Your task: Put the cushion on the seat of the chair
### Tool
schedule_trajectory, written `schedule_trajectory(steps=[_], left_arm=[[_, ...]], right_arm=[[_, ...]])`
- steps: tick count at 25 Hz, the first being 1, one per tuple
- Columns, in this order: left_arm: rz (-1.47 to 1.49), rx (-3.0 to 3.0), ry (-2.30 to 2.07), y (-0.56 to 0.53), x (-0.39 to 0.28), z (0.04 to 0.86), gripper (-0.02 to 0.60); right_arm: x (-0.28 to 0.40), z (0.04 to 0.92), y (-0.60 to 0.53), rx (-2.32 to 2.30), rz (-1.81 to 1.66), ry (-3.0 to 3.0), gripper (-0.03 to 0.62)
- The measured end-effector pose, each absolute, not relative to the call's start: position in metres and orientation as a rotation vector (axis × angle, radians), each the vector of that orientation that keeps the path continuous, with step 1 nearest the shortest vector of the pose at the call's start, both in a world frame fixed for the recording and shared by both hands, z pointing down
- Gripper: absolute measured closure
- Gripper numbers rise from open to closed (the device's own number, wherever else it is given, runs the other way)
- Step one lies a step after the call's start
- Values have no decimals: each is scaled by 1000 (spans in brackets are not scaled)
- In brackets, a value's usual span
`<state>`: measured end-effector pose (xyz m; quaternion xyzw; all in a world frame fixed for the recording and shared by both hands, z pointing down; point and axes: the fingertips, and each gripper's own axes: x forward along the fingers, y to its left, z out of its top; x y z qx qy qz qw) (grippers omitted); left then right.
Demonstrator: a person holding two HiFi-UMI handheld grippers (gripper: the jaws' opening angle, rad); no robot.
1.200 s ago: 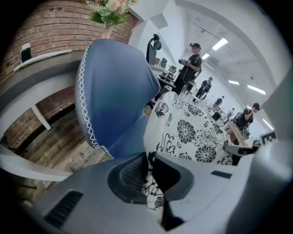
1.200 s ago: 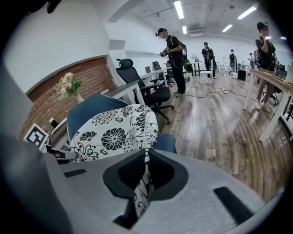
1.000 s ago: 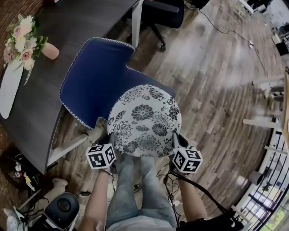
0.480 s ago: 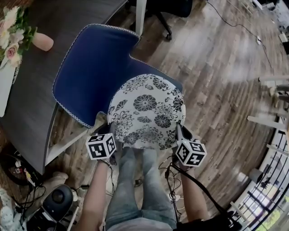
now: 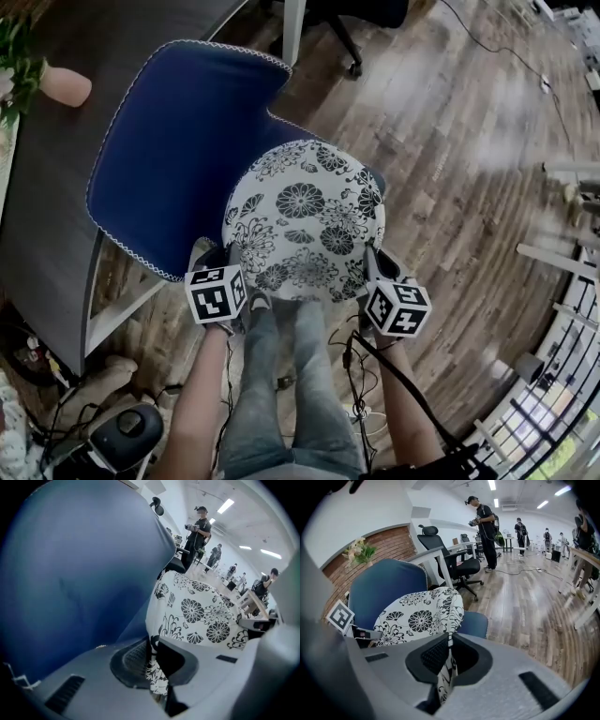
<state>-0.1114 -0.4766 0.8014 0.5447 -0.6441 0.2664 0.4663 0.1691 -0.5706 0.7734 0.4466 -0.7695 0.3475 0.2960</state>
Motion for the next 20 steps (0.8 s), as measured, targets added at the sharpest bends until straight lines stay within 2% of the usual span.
schedule_trajectory(steps=[20], left_arm=[[752,1204,-1732,-477,-117,849,565]], right_arm=[[174,831,-596,1078,926,-2044,580]])
